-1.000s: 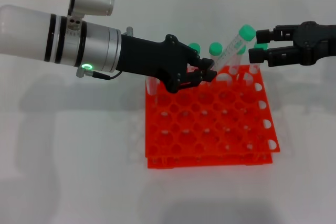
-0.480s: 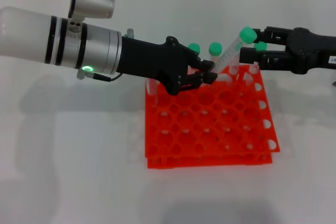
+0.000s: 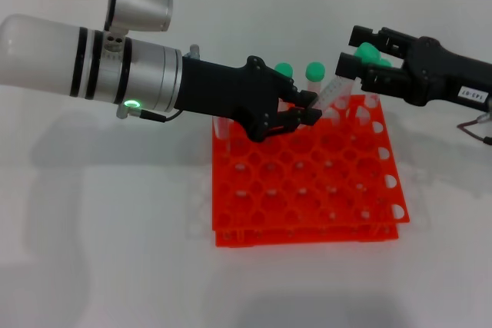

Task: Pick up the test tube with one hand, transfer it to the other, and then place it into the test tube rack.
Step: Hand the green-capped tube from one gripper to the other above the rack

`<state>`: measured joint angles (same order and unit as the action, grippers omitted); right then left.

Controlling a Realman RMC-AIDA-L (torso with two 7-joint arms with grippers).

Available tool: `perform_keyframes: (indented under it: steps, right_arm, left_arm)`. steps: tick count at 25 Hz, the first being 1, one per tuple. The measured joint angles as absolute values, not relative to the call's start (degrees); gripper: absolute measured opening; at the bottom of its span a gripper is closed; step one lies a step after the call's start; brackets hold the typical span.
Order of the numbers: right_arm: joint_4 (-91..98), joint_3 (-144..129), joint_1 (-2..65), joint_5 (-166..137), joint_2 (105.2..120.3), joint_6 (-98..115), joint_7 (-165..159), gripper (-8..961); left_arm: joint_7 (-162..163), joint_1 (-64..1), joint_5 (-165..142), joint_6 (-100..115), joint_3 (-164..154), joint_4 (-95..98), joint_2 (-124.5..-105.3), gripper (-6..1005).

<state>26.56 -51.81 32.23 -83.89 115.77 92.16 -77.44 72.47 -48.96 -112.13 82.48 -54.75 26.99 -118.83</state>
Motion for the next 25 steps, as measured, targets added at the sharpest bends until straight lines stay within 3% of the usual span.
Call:
perform_keyframes:
  steps: [25]
  right_arm:
    - [16.25, -52.16, 32.84, -76.16, 116.19, 92.56, -65.2, 751]
  left_arm:
    - [71.91, -48.86, -111.44, 82.03, -54.22, 27.14, -118.41, 227]
